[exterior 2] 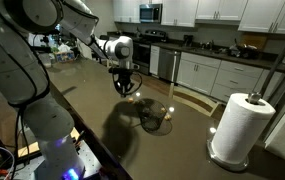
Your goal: Put one hamburger inside the black basket
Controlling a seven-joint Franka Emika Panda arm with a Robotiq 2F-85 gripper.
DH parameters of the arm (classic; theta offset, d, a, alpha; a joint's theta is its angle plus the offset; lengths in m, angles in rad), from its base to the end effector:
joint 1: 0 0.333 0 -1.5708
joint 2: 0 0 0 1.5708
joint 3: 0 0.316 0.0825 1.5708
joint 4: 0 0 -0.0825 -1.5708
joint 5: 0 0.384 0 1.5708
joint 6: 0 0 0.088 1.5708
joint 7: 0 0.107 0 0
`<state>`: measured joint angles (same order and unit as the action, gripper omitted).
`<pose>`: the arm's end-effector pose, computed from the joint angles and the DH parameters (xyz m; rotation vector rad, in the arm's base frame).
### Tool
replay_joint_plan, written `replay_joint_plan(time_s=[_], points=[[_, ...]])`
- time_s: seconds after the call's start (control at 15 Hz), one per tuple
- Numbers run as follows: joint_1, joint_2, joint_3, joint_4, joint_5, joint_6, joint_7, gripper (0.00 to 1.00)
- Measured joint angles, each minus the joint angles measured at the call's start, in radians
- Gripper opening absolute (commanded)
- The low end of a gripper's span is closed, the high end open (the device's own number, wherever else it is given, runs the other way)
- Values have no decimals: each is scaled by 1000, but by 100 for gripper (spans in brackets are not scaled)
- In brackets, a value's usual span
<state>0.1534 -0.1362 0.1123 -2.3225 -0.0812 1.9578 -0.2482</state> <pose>0.4468 0.1163 0.3786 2.9193 0.8244 -0.3488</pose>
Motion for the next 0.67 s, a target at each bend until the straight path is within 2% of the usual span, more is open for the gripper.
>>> replay_joint_plan(time_s=[0.67], points=[[-110, -62, -135, 143, 37, 0, 29, 9]])
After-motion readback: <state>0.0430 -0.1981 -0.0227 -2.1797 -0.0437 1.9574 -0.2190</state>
